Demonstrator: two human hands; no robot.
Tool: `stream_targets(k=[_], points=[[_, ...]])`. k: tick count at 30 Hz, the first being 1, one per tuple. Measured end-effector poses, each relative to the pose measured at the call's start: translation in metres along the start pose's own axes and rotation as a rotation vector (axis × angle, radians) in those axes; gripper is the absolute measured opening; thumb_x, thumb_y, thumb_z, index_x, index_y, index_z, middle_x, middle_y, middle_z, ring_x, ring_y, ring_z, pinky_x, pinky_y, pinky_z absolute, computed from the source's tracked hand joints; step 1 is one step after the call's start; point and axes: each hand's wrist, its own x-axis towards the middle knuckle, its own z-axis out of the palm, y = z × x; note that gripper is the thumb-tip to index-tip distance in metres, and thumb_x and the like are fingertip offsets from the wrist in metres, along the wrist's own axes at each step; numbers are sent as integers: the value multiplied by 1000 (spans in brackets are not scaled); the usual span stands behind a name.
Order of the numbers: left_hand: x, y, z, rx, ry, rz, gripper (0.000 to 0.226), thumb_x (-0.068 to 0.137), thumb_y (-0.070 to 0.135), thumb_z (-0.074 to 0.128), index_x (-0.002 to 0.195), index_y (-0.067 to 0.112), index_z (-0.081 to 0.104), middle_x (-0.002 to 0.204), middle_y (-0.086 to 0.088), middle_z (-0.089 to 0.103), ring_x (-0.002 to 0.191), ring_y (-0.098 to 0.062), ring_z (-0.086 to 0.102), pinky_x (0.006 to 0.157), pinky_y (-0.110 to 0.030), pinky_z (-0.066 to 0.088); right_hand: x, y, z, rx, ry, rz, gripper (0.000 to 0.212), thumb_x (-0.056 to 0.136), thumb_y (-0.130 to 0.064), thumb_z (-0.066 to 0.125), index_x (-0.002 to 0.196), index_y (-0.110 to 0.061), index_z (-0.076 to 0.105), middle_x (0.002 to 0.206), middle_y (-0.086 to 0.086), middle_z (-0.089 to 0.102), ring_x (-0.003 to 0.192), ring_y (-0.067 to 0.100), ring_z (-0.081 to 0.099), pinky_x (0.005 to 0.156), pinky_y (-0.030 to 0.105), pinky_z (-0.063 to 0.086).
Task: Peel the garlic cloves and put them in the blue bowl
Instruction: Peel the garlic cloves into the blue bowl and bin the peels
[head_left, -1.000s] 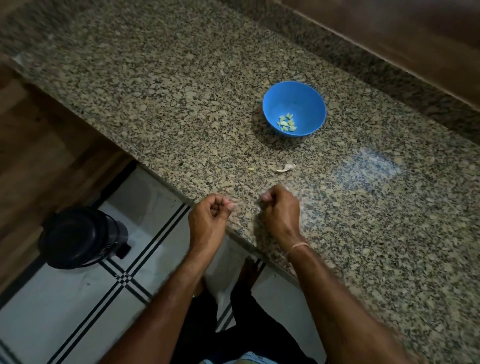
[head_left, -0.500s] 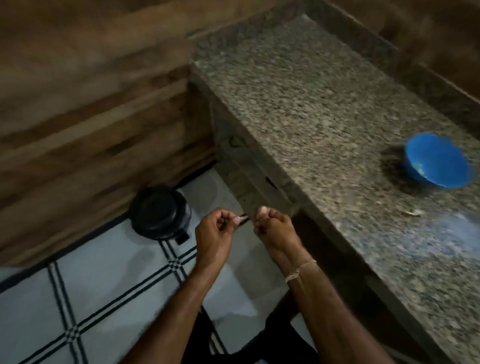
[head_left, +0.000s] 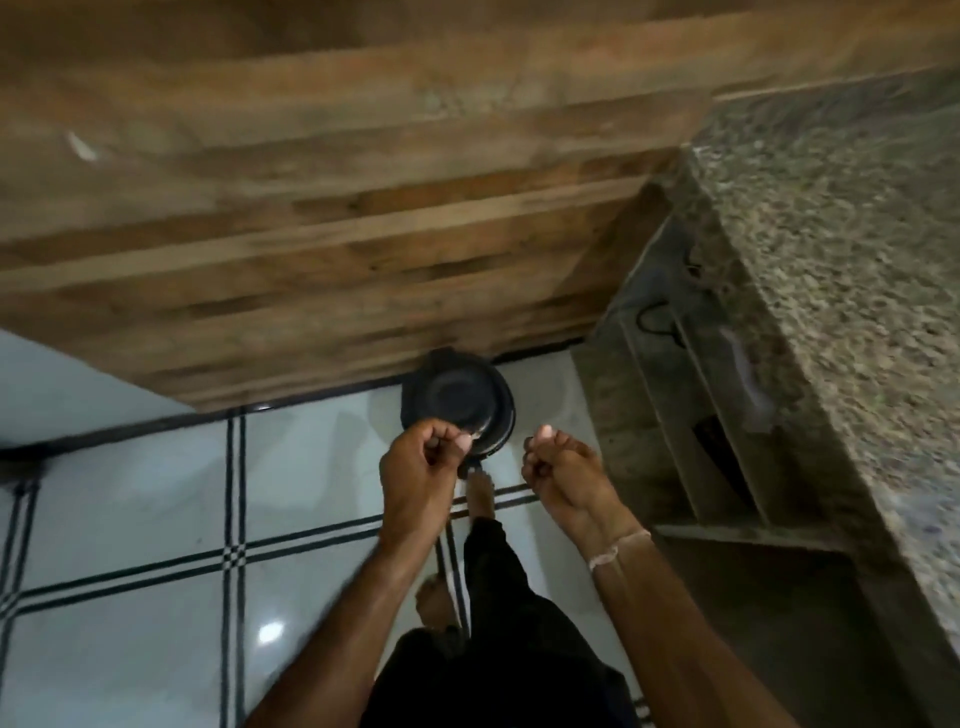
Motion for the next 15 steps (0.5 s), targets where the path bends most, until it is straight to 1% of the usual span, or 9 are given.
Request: stream_targets(k=[2, 4, 7, 10, 13, 15], points=[[25, -6, -6, 12, 32, -52, 9, 95, 23, 75, 86, 23, 72, 82, 11, 74, 79, 1, 67, 68, -6, 46, 28, 2, 19, -11, 7, 49, 33, 105, 1, 53, 74, -10, 57, 71, 10, 55, 57, 14, 54, 54, 24, 51], [53, -15, -4, 3, 61, -113, 10, 96, 23, 74, 86, 23, 71, 80, 10, 73, 78, 3, 66, 65, -5, 46, 59, 5, 34, -1, 6, 115, 29, 103, 2, 54, 77, -7, 58, 70, 11, 58, 53, 14, 58, 51, 25, 53], [96, -45, 13, -41, 74, -225, 10, 97, 23, 73, 87, 20, 72, 80, 8, 73, 76, 0, 66, 63, -8, 46, 117, 16, 45, 33, 7, 207, 23, 103, 2, 56, 81, -4, 59, 68, 11, 58, 50, 14, 58, 48, 24, 54], [133, -96, 36, -41, 73, -374, 12, 96, 25, 73, 86, 18, 73, 80, 6, 73, 78, -9, 67, 72, -29, 51, 181, 38, 47, 48, 42, 269, 23, 104, 1, 54, 81, -4, 57, 63, 10, 55, 47, 13, 55, 46, 23, 51], [165, -151, 64, -128, 80, -571, 16, 94, 20, 77, 78, 17, 75, 71, 2, 72, 70, -14, 65, 75, -36, 54, 242, 68, 43, 38, 67, 322, 20, 105, -1, 54, 85, -4, 57, 58, 7, 55, 46, 11, 55, 45, 22, 49], [193, -184, 87, -165, 65, -699, 20, 93, 20, 78, 73, 18, 74, 67, 1, 69, 71, -21, 64, 77, -37, 55, 285, 89, 43, 24, 106, 344, 20, 104, -2, 57, 84, -5, 59, 59, 6, 56, 47, 11, 56, 45, 22, 50]])
